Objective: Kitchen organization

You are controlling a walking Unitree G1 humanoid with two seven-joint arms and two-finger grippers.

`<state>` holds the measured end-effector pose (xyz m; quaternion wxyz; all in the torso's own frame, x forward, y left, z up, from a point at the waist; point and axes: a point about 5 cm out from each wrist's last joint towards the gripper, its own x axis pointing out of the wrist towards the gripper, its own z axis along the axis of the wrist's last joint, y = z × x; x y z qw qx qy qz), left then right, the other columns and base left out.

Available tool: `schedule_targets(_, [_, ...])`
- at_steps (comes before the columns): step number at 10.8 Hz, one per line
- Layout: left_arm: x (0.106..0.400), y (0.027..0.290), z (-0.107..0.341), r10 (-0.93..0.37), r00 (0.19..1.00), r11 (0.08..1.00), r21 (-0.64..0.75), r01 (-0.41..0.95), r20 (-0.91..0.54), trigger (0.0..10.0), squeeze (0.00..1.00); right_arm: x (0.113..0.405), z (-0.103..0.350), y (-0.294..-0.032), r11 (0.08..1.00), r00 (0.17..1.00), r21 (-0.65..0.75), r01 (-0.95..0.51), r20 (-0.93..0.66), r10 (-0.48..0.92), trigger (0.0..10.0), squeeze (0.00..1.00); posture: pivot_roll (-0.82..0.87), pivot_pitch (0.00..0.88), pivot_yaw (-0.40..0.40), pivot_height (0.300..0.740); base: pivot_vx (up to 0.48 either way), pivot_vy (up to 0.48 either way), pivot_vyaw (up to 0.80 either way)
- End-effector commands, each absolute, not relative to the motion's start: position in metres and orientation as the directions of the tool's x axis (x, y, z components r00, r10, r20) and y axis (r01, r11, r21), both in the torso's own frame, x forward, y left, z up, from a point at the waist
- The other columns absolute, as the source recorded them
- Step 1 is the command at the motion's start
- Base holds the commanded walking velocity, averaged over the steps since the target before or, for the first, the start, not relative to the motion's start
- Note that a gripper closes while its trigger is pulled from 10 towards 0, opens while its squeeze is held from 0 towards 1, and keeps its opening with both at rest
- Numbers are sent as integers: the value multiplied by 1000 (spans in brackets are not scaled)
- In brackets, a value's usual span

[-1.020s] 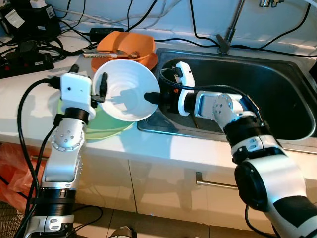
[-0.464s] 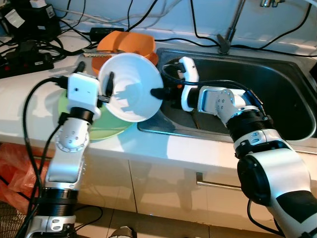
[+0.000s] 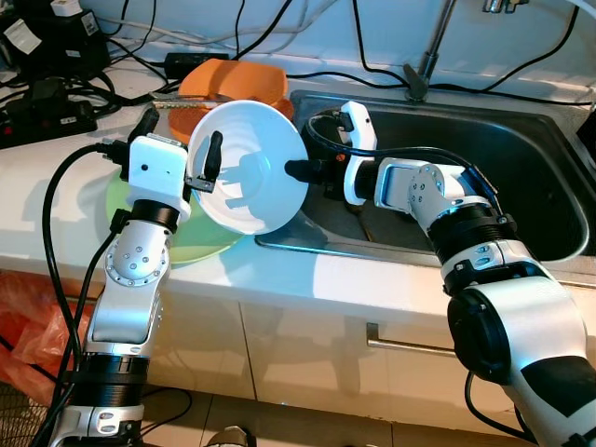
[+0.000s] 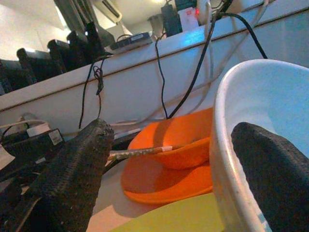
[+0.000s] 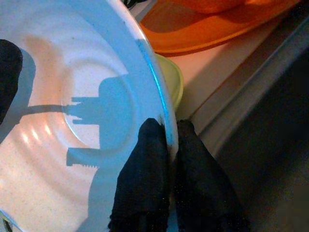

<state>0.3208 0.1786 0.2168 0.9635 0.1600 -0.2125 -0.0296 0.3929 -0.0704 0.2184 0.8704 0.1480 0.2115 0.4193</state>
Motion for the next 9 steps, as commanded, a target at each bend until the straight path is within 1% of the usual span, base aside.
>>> schedule_targets(1, [319, 175, 220, -140, 899, 949, 315, 2, 416, 10000, 1000, 394, 215, -74, 630, 567, 420, -654, -280, 775, 0, 0, 91, 96, -28, 740, 0, 0, 0])
schedule_targets(2, [320, 174, 220, -150, 897, 961, 275, 33, 416, 10000, 1000, 395, 216, -75, 630, 571, 421, -652, -274, 774, 0, 0, 90, 95, -29, 740, 0, 0, 0])
schedule_targets(3, [320, 163, 225, -219, 892, 975, 133, 180, 396, 10000, 1000, 395, 214, -76, 635, 578, 430, -641, -273, 769, 0, 0, 90, 95, -32, 740, 0, 0, 0])
schedule_targets(4, [317, 155, 231, -273, 873, 962, 108, 250, 405, 10000, 1000, 396, 213, -77, 651, 603, 435, -623, -263, 753, 0, 0, 93, 95, -35, 740, 0, 0, 0])
schedule_targets(5, [312, 140, 243, -360, 831, 929, 83, 360, 425, 10000, 1000, 400, 215, -81, 683, 669, 447, -578, -219, 710, 0, 0, 97, 96, -35, 740, 0, 0, 0])
schedule_targets(6, [310, 135, 247, -381, 819, 919, 76, 387, 430, 10000, 1000, 401, 216, -83, 691, 690, 454, -562, -204, 695, 0, 0, 98, 97, -33, 740, 0, 0, 0])
schedule_targets(7, [307, 124, 252, -440, 790, 885, 55, 463, 427, 10000, 1000, 406, 221, -92, 723, 749, 465, -511, -173, 640, 0, 0, 99, 97, -31, 740, 0, 0, 0])
schedule_targets(8, [305, 120, 256, -467, 774, 869, 60, 491, 427, 10000, 1000, 409, 225, -98, 740, 784, 470, -481, -149, 603, 0, 0, 100, 96, -29, 740, 0, 0, 0])
schedule_targets(9, [305, 121, 256, -472, 776, 866, 55, 497, 419, 10000, 1000, 412, 229, -105, 761, 821, 471, -446, -122, 557, 0, 0, 100, 96, -29, 740, 0, 0, 0])
